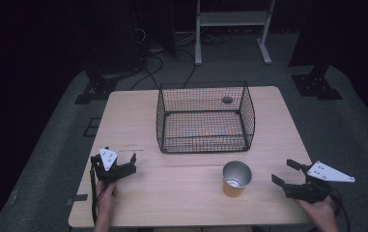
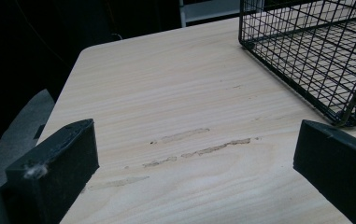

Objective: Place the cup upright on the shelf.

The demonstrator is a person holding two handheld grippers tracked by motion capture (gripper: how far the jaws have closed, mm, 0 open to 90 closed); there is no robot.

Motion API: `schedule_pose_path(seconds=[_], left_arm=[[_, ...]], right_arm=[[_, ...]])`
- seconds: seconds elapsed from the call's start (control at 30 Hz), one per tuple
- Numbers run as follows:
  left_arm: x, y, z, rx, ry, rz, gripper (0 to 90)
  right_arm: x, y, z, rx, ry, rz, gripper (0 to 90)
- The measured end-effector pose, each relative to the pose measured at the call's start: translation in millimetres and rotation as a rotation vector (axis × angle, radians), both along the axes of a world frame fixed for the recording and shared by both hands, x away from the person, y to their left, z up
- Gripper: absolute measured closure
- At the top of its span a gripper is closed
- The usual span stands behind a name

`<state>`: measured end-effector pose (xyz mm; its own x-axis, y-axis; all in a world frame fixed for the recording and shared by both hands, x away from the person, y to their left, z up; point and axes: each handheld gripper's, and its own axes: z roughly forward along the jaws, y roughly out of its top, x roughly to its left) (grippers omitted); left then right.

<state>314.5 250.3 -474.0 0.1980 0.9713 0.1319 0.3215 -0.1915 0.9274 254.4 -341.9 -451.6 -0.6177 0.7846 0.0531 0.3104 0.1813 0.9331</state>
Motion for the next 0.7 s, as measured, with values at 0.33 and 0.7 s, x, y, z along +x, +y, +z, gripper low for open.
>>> schedule_pose_path(seconds=[0.33,0.7], left_arm=[[-0.3,0.1,0.0,0.001,-0.001,-0.002,0.0],[-0.3,-0.1,0.0,0.002,-0.005,-0.001,0.0]], right_arm=[[-8.4,12.5,8.5,-0.011,0.01,0.063,13.6],[-16.9,30.4,14.8,-0.034,0.002,0.125,13.5]])
